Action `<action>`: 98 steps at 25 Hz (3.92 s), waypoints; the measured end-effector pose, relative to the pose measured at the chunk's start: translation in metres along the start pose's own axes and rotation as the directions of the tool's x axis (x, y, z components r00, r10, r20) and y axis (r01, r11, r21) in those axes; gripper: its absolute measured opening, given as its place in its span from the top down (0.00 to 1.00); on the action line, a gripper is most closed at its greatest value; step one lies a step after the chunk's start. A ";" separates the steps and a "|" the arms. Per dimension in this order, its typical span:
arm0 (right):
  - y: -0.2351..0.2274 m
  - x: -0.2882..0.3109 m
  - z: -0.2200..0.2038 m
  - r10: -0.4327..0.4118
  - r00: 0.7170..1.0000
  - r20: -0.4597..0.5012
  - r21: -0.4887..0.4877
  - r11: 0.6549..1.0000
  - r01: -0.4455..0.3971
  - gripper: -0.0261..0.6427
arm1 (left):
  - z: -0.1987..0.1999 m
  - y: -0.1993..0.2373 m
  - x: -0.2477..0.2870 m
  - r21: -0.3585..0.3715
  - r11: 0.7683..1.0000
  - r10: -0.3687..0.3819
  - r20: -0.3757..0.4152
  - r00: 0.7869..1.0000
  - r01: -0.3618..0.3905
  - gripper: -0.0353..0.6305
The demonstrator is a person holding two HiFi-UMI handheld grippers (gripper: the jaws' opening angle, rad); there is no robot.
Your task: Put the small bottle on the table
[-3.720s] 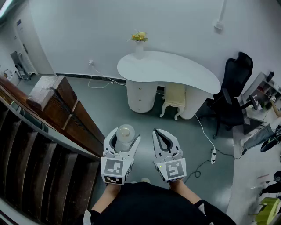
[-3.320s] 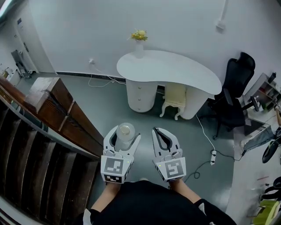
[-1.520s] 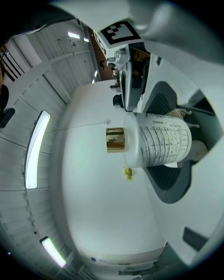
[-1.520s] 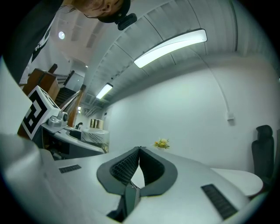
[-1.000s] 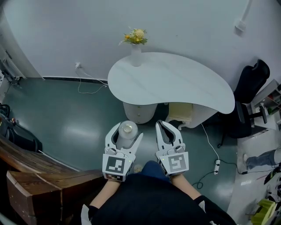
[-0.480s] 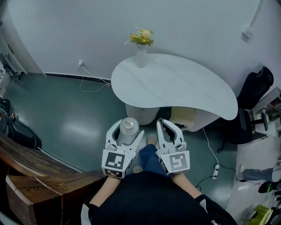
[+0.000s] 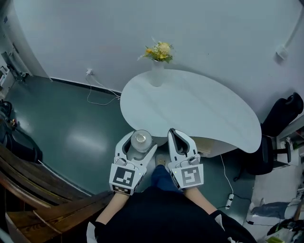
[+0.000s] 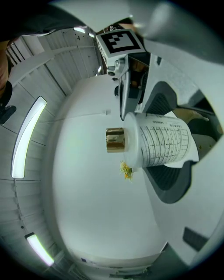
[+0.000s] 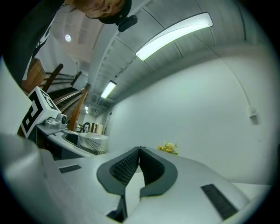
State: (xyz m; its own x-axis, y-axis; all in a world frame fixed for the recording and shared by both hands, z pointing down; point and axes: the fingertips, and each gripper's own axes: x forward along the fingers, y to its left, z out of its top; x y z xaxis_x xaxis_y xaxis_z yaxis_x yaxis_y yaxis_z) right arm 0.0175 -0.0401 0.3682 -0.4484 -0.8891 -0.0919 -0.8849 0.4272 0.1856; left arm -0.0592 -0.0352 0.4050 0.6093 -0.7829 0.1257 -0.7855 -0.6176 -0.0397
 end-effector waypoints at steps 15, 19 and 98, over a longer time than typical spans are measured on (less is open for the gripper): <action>-0.092 0.105 -0.035 0.086 0.992 -0.091 0.029 0.996 -0.084 0.93 | 0.029 0.049 0.124 -0.014 0.998 0.066 -0.001 0.998 -0.066 0.45; -0.110 0.123 -0.046 0.112 0.987 -0.118 0.034 0.994 -0.109 0.93 | 0.032 0.057 0.148 -0.029 0.996 0.082 -0.008 0.997 -0.082 0.45; -0.147 0.280 -0.262 0.155 0.937 -0.314 0.140 0.983 -0.116 0.93 | -0.165 0.181 0.353 -0.027 0.998 0.058 -0.201 0.978 -0.065 0.45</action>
State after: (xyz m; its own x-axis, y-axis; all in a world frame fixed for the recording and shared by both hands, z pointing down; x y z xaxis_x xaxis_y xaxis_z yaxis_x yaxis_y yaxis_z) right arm 0.0554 -0.3947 0.5719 -0.5176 -0.8185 0.2495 -0.8360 0.5458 0.0562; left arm -0.0045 -0.4114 0.6056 0.5286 -0.7865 0.3195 -0.8259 -0.5635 -0.0208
